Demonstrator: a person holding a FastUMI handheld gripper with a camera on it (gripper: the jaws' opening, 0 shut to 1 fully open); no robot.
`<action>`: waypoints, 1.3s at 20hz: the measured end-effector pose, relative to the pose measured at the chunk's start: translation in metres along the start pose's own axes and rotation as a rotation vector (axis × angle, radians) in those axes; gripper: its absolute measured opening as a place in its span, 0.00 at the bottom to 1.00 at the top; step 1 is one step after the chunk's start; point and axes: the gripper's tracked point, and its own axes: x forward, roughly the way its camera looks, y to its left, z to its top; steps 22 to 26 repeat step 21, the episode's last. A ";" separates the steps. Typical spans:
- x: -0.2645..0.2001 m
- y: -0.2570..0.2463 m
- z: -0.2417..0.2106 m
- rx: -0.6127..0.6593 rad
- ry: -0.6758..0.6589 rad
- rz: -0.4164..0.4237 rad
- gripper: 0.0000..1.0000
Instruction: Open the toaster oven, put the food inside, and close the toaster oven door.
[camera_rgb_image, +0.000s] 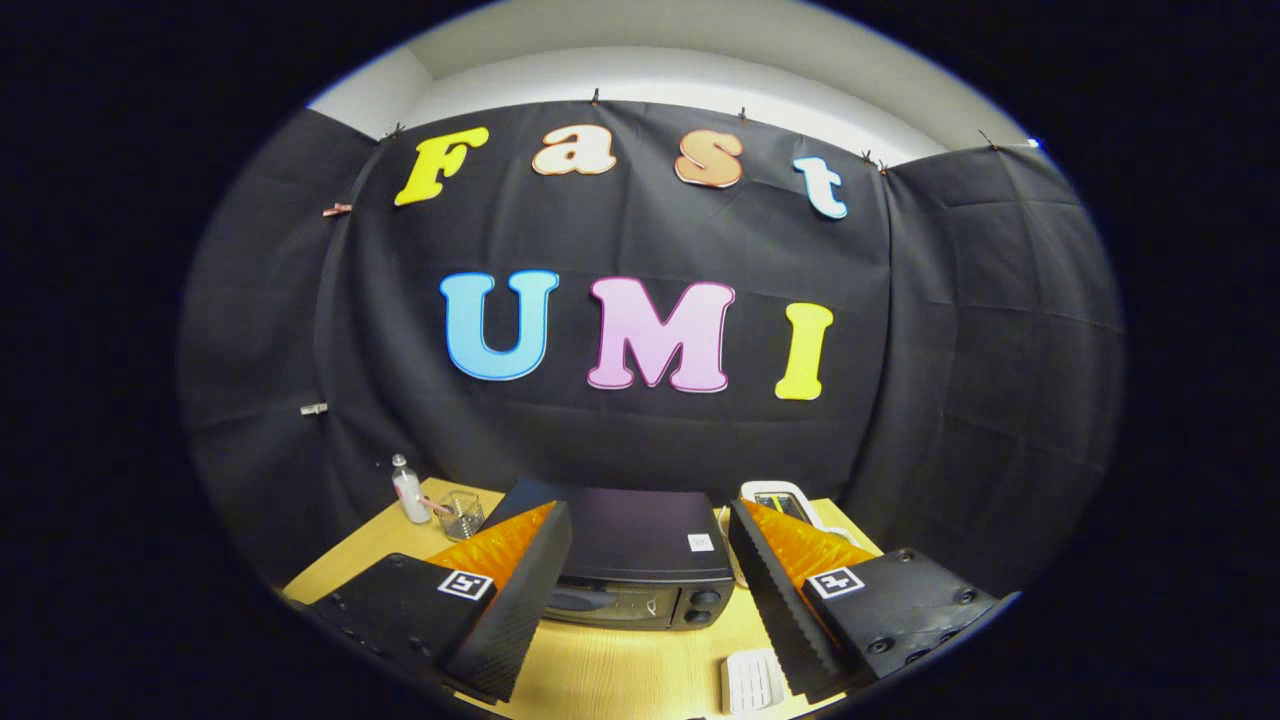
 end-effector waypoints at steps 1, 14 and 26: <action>-0.003 -0.004 0.008 -0.002 -0.024 -0.006 0.98; -0.013 -0.023 0.027 -0.012 -0.080 -0.057 0.98; -0.014 -0.025 0.027 -0.008 -0.077 -0.066 0.97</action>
